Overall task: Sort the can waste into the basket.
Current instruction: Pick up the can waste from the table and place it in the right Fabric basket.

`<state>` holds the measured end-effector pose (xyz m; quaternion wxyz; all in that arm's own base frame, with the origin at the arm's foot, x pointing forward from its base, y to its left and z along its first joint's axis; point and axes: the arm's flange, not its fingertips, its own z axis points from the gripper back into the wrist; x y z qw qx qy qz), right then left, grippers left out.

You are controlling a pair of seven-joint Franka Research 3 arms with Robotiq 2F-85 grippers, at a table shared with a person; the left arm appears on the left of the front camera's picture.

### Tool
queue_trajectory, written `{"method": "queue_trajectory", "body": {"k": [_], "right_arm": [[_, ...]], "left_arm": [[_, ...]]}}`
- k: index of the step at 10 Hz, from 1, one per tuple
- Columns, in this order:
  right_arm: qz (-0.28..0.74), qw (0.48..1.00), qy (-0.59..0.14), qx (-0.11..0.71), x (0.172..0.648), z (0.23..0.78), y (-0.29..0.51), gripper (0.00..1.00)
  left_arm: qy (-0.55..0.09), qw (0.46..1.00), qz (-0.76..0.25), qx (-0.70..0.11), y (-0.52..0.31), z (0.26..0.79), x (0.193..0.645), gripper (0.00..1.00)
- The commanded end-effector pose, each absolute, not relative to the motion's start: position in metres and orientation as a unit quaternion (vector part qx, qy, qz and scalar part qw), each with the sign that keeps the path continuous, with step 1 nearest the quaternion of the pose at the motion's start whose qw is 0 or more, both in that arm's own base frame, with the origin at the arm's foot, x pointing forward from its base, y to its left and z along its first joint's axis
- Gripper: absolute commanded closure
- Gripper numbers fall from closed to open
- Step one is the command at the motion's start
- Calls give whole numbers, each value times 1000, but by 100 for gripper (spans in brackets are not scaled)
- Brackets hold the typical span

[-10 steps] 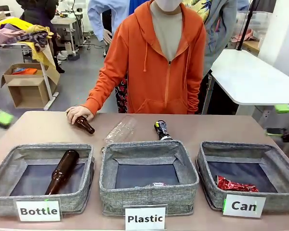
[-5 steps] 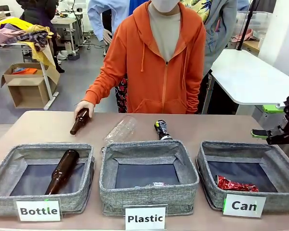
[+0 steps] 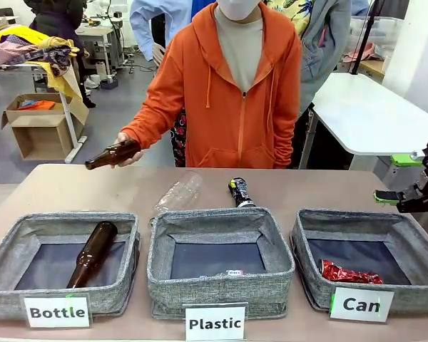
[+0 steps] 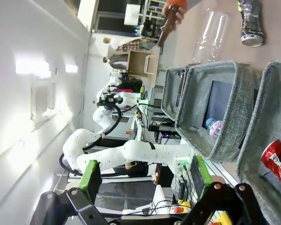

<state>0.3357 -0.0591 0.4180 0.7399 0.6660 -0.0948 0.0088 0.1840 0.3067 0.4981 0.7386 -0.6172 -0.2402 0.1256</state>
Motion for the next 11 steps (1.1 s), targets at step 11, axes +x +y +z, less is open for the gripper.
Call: {"method": "queue_trajectory", "body": {"k": [11], "right_arm": [[10, 746, -96, 659, 334, 420, -60, 0]], "left_arm": [[-199, 836, -76, -505, 227, 502, 240, 0]]}}
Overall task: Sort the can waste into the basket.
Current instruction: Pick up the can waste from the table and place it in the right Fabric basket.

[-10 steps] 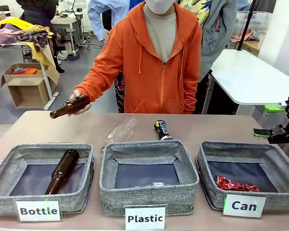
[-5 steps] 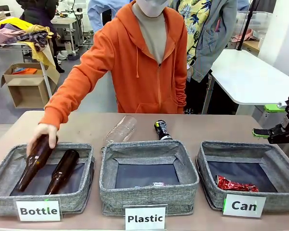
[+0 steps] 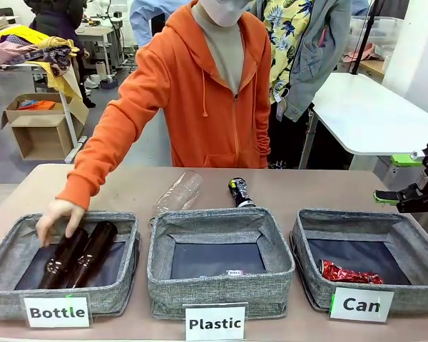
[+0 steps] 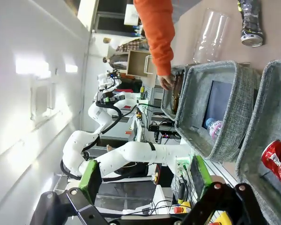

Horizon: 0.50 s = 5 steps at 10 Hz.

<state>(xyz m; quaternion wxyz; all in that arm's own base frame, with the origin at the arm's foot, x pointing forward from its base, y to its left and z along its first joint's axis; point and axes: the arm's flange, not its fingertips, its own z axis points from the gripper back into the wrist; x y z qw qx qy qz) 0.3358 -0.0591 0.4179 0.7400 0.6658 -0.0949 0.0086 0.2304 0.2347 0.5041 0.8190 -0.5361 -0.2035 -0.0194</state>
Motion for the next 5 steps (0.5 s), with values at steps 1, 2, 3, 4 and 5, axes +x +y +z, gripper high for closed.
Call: {"method": "queue_trajectory", "body": {"k": [1, 2, 3, 4, 5], "right_arm": [[10, 746, -96, 659, 334, 420, -60, 0], [10, 746, -96, 659, 334, 420, -60, 0], [10, 746, -96, 659, 334, 420, -60, 0], [10, 746, -96, 659, 334, 420, -60, 0], [10, 746, -96, 659, 334, 420, -60, 0]], "left_arm": [[-203, 833, -157, -490, 207, 497, 253, 0], [-205, 827, -198, -485, 185, 492, 271, 0], [-209, 817, -224, -489, 165, 485, 291, 0], [-206, 798, -250, -508, 141, 471, 314, 0], [-199, 781, -265, -530, 119, 458, 330, 0]]}}
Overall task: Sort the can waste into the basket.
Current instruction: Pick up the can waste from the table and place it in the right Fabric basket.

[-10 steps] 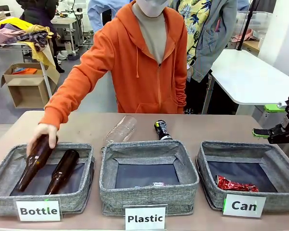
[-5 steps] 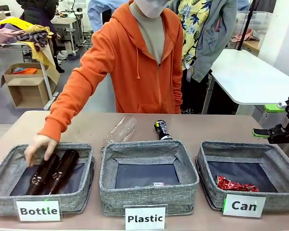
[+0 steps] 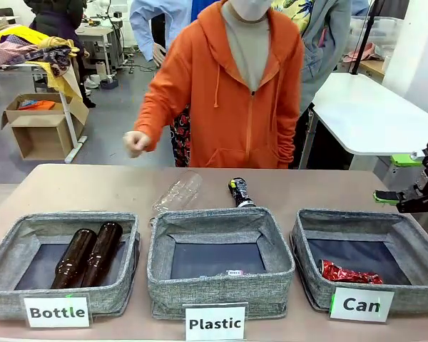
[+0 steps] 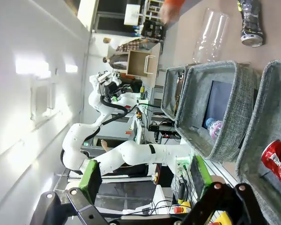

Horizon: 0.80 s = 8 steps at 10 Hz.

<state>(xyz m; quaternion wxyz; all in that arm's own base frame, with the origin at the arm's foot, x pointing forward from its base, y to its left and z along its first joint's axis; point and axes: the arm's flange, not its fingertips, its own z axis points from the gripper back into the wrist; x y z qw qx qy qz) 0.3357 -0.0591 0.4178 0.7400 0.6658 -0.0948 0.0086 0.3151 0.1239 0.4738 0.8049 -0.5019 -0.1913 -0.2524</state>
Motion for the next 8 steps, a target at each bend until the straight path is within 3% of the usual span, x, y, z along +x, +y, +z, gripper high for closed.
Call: {"method": "queue_trajectory", "body": {"k": [1, 2, 3, 8], "right_arm": [[10, 746, -96, 659, 334, 420, -60, 0], [10, 746, -96, 659, 334, 420, -60, 0], [10, 746, -96, 659, 334, 420, -60, 0], [10, 746, -96, 659, 334, 420, -60, 0]], "left_arm": [[-193, 762, -272, -555, 98, 444, 344, 0], [-177, 754, -276, -569, 82, 434, 356, 0], [-190, 786, -264, -525, 101, 457, 331, 0], [-190, 786, -264, -525, 101, 457, 331, 0]]}}
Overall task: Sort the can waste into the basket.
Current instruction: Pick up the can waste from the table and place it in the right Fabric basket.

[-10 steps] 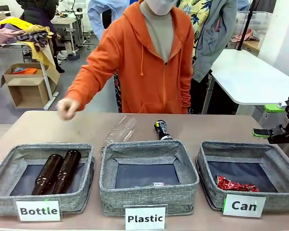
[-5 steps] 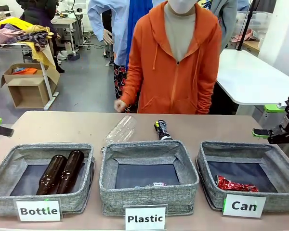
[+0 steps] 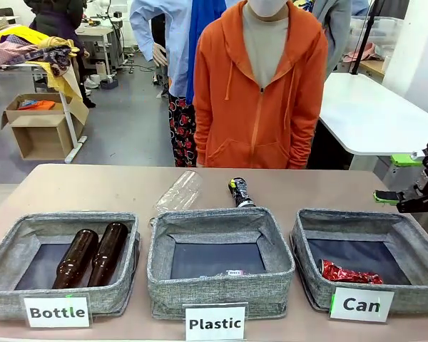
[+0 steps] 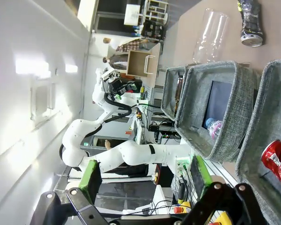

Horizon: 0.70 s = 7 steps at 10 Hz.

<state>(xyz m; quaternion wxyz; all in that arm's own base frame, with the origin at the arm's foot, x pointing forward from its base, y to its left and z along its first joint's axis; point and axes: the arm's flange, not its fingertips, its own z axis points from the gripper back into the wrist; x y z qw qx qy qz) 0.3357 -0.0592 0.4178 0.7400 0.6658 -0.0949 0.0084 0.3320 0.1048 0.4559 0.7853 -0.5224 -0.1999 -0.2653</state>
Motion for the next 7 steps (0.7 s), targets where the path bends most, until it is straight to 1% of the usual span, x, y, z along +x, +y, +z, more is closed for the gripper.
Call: {"method": "queue_trajectory", "body": {"k": [1, 3, 4, 5, 7], "right_arm": [[10, 746, -96, 659, 334, 420, -60, 0], [8, 740, -95, 666, 336, 418, -59, 0], [2, 787, -89, 610, 327, 428, -54, 0], [-5, 837, -80, 542, 332, 442, -30, 0], [-7, 895, -65, 442, 354, 459, 18, 0]], "left_arm": [[-190, 786, -264, -525, 101, 457, 331, 0], [-190, 786, -264, -525, 101, 457, 331, 0], [-190, 786, -264, -525, 101, 457, 331, 0], [-190, 786, -264, -525, 101, 457, 331, 0], [-190, 786, -264, -525, 101, 457, 331, 0]]}}
